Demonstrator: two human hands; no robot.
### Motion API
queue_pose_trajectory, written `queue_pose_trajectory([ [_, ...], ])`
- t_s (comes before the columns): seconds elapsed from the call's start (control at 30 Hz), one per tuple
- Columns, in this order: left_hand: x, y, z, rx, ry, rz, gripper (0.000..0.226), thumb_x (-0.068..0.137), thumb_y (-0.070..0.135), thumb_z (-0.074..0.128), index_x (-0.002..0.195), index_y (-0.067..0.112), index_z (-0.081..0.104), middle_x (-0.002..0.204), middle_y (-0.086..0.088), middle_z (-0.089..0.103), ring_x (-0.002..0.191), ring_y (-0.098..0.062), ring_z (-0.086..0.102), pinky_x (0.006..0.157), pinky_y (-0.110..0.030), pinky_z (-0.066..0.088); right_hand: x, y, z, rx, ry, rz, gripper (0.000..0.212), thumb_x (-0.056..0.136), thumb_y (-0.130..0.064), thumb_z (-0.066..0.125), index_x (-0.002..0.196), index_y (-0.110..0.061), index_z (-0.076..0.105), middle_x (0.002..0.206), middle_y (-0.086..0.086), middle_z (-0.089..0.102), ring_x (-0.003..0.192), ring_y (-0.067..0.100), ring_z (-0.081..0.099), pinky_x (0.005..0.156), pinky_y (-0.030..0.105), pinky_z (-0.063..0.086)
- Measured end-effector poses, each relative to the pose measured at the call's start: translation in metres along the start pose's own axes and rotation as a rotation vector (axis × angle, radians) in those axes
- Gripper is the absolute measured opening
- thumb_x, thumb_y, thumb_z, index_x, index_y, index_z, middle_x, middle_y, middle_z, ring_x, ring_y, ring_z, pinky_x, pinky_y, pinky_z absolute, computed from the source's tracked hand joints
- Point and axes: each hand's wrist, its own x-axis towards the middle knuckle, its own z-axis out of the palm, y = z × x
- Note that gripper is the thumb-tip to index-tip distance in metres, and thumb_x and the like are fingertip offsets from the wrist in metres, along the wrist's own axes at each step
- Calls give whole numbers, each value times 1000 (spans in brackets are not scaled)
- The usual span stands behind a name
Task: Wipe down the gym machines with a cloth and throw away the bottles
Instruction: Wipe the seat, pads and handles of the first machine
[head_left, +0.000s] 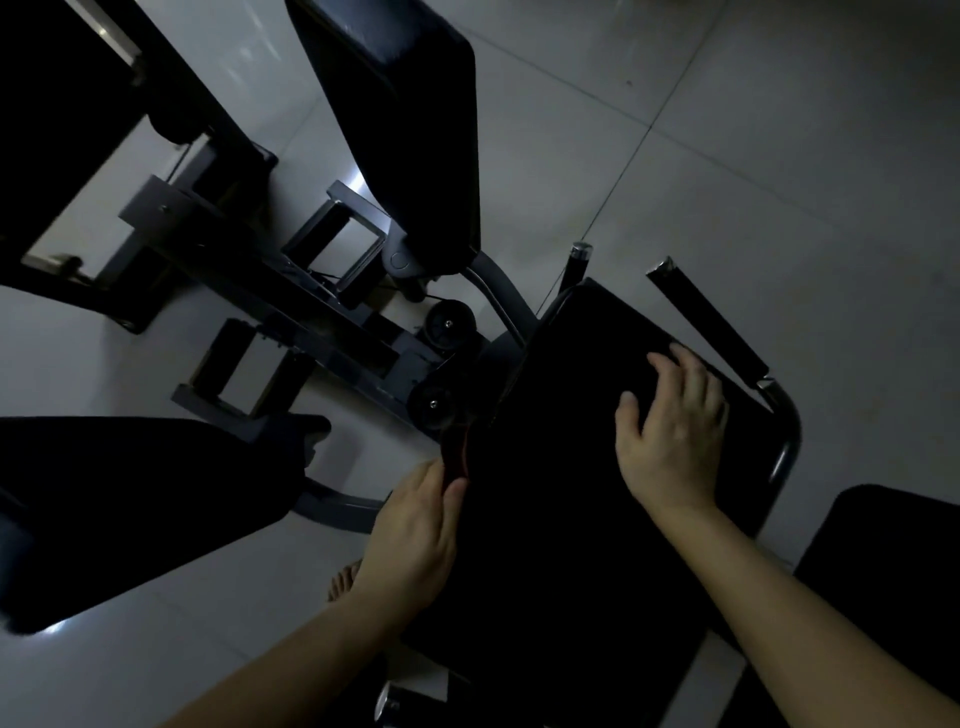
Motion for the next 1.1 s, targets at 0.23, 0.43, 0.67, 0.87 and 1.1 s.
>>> queue_pose_trajectory([
  [0.23, 119, 80, 13, 40, 111, 71, 35, 111, 29, 34, 119, 6, 59, 109, -10, 62, 99, -25, 56, 84, -35, 40, -4, 9, 25, 3, 68, -50, 59, 94, -38, 40, 145, -11, 42, 159, 10, 31, 131, 37, 37, 108, 51, 33],
  [0.43, 109, 72, 14, 55, 86, 64, 46, 108, 45, 34, 133, 14, 55, 121, -6, 62, 107, -25, 58, 86, -34, 44, -4, 10, 24, 3, 47, -50, 60, 92, -39, 41, 146, -12, 41, 159, 9, 30, 133, 36, 36, 108, 50, 31],
  [0.67, 49, 40, 1, 4, 16, -48, 45, 104, 55, 27, 87, 20, 50, 81, 2, 52, 74, -15, 51, 70, -41, 40, -1, 8, 23, 15, 15, -29, 61, 92, -41, 39, 146, -12, 41, 159, 9, 30, 132, 36, 36, 107, 50, 31],
  [0.87, 156, 102, 21, 144, 96, 99, 34, 98, 12, 41, 115, -5, 65, 83, -25, 65, 61, -42, 58, 51, -34, 29, -4, 11, 25, -8, 43, -50, 56, 94, -36, 45, 145, -12, 41, 159, 9, 30, 132, 37, 37, 110, 51, 31],
  [1.1, 120, 67, 15, 122, 99, 58, 41, 108, 47, 35, 104, 11, 54, 90, -8, 60, 77, -29, 56, 62, -42, 33, -4, 11, 24, -3, 24, -46, 58, 94, -39, 43, 147, -14, 40, 160, 8, 29, 134, 35, 35, 110, 52, 32],
])
